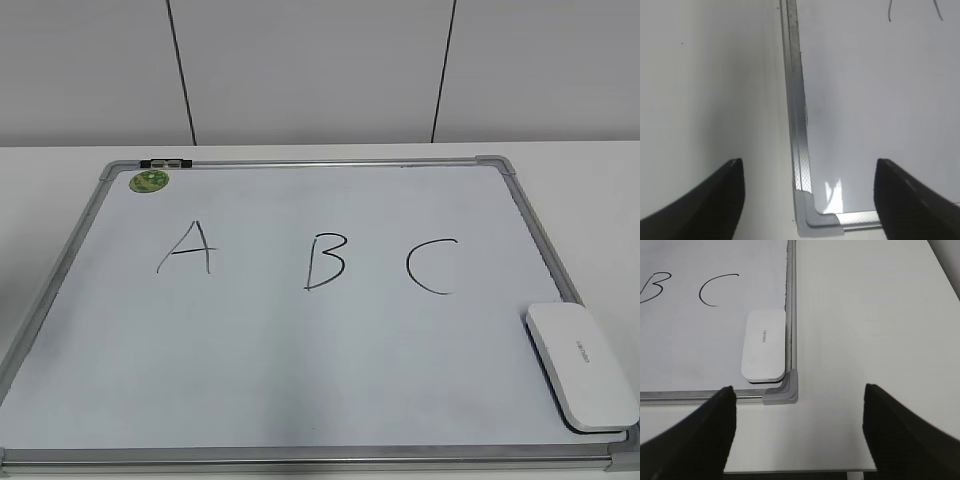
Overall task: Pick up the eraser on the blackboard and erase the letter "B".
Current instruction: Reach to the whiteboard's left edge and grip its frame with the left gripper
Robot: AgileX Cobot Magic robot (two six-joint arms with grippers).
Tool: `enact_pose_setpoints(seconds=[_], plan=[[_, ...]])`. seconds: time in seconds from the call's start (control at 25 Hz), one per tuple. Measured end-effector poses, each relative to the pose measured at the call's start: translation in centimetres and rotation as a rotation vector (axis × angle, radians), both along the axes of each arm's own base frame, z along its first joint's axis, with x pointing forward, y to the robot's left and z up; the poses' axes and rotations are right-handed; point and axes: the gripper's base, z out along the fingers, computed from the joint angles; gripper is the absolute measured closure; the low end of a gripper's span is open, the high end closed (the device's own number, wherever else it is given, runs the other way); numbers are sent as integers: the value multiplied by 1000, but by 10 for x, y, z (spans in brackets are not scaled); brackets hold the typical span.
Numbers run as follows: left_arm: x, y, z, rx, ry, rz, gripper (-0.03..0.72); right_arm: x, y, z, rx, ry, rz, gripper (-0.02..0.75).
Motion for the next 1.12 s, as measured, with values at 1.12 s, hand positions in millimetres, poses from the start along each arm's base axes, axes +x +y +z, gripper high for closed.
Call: enact_pose_setpoints(seconds=[1.12], plan=[[170, 22, -90, -61, 334, -113, 176, 0, 0, 0, 0, 0, 0, 151]])
